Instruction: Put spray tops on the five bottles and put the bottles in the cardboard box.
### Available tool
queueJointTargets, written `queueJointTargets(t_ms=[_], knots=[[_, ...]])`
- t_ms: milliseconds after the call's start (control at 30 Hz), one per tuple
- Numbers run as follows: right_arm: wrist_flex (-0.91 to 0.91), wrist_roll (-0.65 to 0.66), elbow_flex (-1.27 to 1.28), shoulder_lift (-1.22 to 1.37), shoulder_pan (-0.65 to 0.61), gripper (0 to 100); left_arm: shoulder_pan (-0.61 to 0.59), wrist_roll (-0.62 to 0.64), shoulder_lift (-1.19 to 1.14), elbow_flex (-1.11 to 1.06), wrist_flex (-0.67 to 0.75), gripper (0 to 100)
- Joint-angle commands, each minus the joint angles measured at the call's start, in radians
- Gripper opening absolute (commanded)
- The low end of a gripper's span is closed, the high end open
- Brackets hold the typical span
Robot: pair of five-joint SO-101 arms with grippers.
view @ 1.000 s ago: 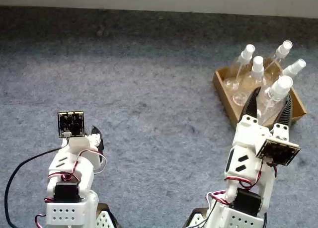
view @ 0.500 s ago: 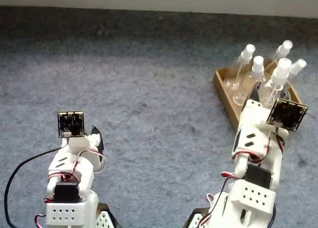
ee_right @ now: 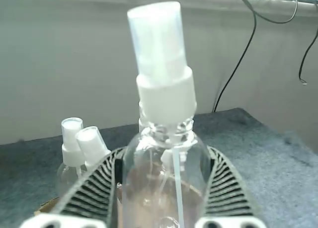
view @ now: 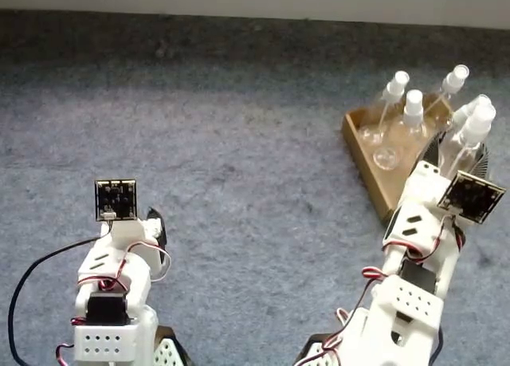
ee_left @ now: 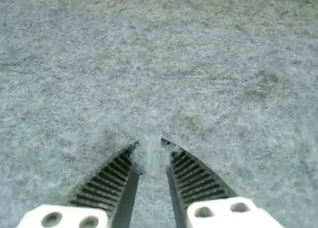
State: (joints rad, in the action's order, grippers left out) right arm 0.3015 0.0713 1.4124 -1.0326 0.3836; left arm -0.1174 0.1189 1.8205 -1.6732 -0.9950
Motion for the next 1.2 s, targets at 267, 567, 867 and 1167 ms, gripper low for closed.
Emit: queueJointTargets(t_ms=[267, 567, 867, 1167], knots=[[0.18, -0.009, -0.061, 0.259, 0.012, 7.0, -0.007, -0.006, 0.004, -0.021, -0.003, 1], [0.394, -0.009, -0.064, 0.414, 0.007, 6.9, -0.007, -0.006, 0.004, -0.021, -0.003, 1], [0.4, -0.009, -0.07, 0.55, 0.004, 6.9, -0.007, -0.006, 0.004, -0.021, -0.003, 1], [0.684, -0.009, -0.062, 0.676, -0.007, 6.9, -0.007, -0.006, 0.004, -0.021, -0.003, 1]])
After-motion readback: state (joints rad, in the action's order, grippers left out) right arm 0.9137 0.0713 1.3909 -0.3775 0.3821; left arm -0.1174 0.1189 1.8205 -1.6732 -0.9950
